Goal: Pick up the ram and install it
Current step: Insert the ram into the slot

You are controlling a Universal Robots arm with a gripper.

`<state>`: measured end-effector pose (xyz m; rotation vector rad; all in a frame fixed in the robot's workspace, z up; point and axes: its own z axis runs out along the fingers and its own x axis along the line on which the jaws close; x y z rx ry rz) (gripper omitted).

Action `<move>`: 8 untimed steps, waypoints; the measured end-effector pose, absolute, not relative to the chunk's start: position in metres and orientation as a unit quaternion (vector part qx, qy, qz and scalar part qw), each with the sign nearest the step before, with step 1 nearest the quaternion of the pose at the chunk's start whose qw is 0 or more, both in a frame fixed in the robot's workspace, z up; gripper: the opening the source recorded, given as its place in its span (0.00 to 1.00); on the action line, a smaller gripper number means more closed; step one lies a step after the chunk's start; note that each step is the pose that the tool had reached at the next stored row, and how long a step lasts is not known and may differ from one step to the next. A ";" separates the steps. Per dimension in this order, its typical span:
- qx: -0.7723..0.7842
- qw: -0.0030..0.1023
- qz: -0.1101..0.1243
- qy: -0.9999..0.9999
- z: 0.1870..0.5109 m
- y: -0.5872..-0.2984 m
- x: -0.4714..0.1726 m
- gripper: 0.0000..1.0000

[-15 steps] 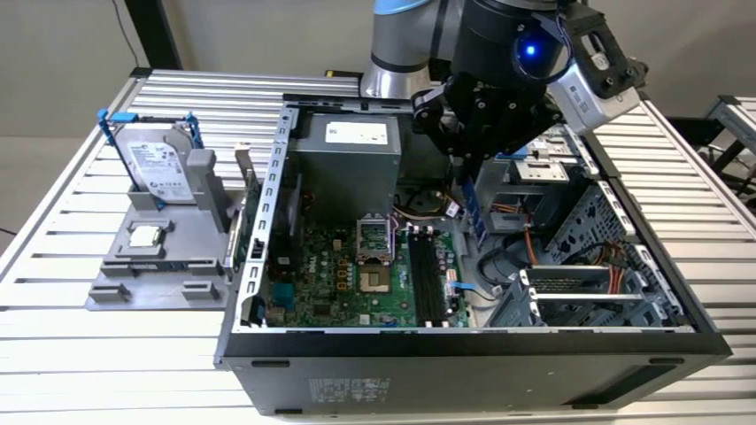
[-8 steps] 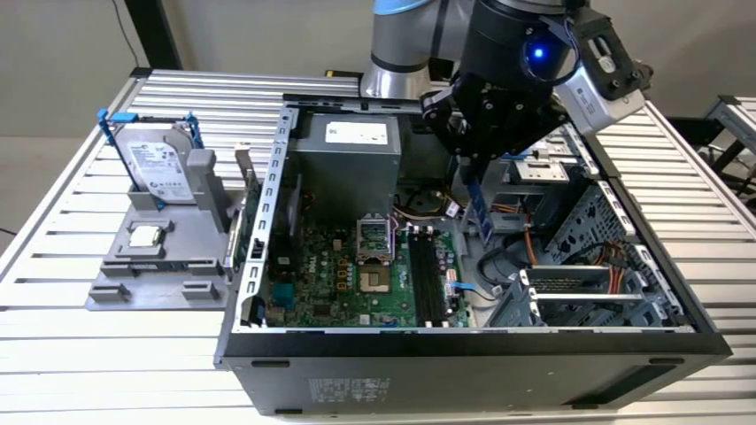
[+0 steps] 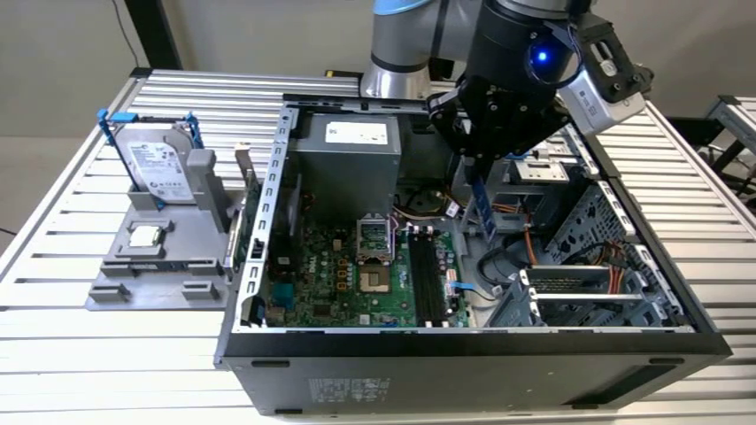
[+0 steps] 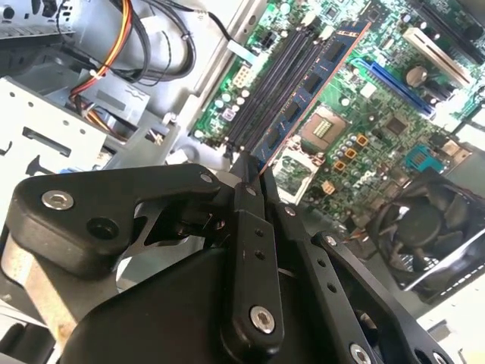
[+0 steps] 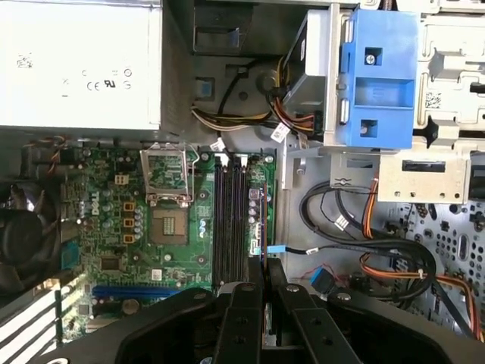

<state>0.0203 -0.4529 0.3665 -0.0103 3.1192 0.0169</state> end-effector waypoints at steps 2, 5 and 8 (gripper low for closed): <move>-0.001 0.011 0.005 1.000 0.365 -0.451 0.021 0.00; 0.002 0.011 0.005 1.000 0.362 -0.448 0.022 0.00; 0.004 0.011 0.005 1.000 0.360 -0.448 0.022 0.00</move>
